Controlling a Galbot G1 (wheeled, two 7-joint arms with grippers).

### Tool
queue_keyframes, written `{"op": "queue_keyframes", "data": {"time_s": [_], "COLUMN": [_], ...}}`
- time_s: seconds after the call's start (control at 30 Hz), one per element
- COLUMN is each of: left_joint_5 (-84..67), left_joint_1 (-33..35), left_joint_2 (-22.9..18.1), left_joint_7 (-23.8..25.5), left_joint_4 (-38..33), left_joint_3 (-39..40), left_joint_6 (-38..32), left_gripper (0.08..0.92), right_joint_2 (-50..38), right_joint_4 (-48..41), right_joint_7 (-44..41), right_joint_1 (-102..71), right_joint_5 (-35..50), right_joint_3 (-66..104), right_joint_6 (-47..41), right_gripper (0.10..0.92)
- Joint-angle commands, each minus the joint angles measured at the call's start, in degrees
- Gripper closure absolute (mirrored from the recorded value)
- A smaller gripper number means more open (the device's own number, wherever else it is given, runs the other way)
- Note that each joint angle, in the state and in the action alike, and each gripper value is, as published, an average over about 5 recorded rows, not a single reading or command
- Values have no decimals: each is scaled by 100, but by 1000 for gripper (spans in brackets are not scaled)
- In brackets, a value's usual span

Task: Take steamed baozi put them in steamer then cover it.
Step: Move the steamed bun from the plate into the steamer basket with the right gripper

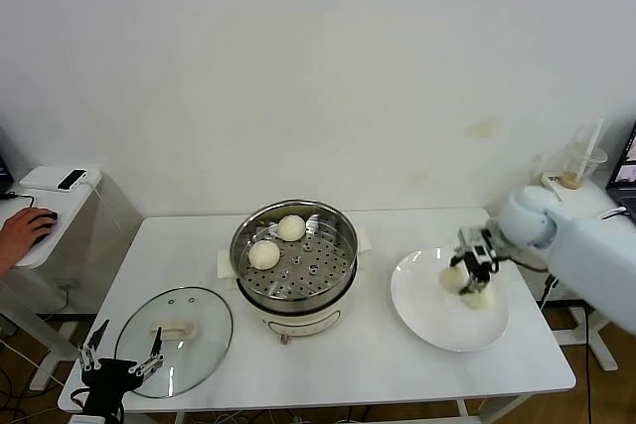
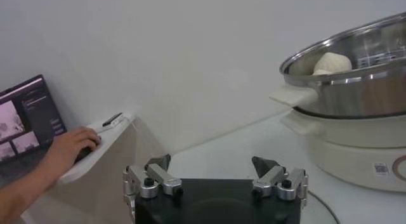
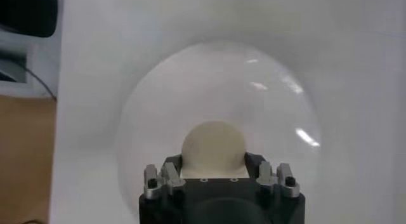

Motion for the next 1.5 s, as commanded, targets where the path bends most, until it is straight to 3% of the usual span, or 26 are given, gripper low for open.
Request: {"op": "queue_keyframes", "data": {"time_s": [0.03, 0.5, 0.83, 1.5], "left_joint_5": [8, 6, 10, -40], "left_joint_1": [5, 47, 55, 57], "left_joint_2": [8, -23, -69, -142], "left_joint_7": [-1, 2, 2, 2], "left_joint_4": [-8, -66, -121, -118], "left_joint_3": [-22, -171, -262, -358], "left_joint_6": [-6, -4, -3, -14], "left_gripper": [177, 177, 177, 177], "right_joint_2": [916, 2647, 3371, 3685], "right_joint_4": [-323, -355, -371, -308], "right_joint_7": [155, 679, 1204, 991], "right_joint_1": [2260, 2838, 2497, 2402], "right_joint_5": [809, 1572, 1687, 917], "right_joint_3": [-952, -1706, -2569, -3145], "right_joint_6": [35, 113, 842, 2201], "right_gripper": [402, 397, 397, 405]}}
